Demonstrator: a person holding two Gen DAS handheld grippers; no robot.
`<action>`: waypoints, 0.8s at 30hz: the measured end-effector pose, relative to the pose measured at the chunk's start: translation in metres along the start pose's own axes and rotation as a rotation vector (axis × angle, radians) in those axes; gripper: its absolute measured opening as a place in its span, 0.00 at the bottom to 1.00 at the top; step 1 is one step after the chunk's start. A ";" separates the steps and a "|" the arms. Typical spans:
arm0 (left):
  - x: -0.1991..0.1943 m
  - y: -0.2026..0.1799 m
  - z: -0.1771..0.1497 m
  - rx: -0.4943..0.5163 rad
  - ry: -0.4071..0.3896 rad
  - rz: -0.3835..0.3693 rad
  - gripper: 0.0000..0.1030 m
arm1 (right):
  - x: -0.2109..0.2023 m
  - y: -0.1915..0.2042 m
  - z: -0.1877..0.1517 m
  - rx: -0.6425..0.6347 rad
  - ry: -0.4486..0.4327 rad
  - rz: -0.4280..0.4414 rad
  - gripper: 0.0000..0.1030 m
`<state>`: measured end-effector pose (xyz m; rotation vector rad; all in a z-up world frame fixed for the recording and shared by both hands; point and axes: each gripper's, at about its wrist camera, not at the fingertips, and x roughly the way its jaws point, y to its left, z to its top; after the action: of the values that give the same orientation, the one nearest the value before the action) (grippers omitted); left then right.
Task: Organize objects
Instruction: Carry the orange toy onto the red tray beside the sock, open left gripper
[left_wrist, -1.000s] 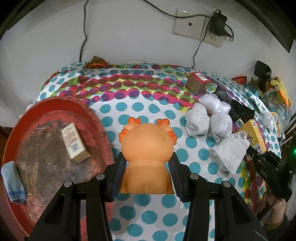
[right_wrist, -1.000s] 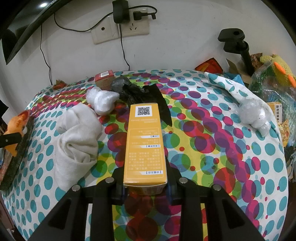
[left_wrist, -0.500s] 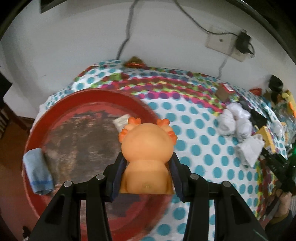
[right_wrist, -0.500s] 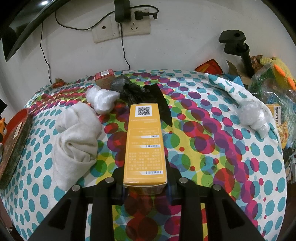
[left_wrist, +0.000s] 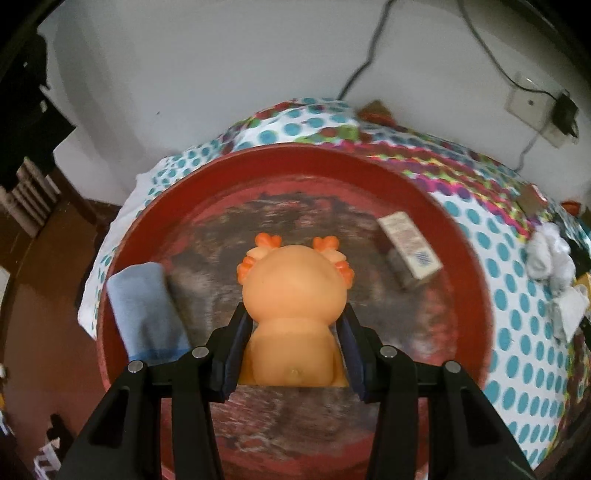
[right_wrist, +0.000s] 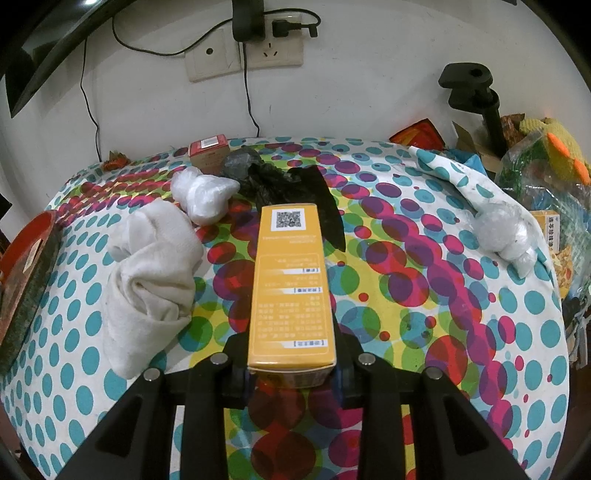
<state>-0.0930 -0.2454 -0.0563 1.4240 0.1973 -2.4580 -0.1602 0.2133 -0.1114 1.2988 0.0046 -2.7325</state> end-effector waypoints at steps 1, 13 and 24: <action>0.002 0.004 0.000 -0.009 0.002 0.006 0.43 | 0.000 0.001 0.000 0.002 0.000 -0.001 0.30; 0.031 0.050 0.003 -0.079 0.030 0.074 0.43 | 0.000 0.000 0.001 0.003 0.000 -0.016 0.30; 0.042 0.065 0.006 -0.094 0.025 0.073 0.43 | 0.000 0.001 0.000 -0.003 -0.001 -0.025 0.30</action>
<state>-0.0969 -0.3167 -0.0872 1.3974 0.2582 -2.3414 -0.1602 0.2127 -0.1111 1.3057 0.0246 -2.7523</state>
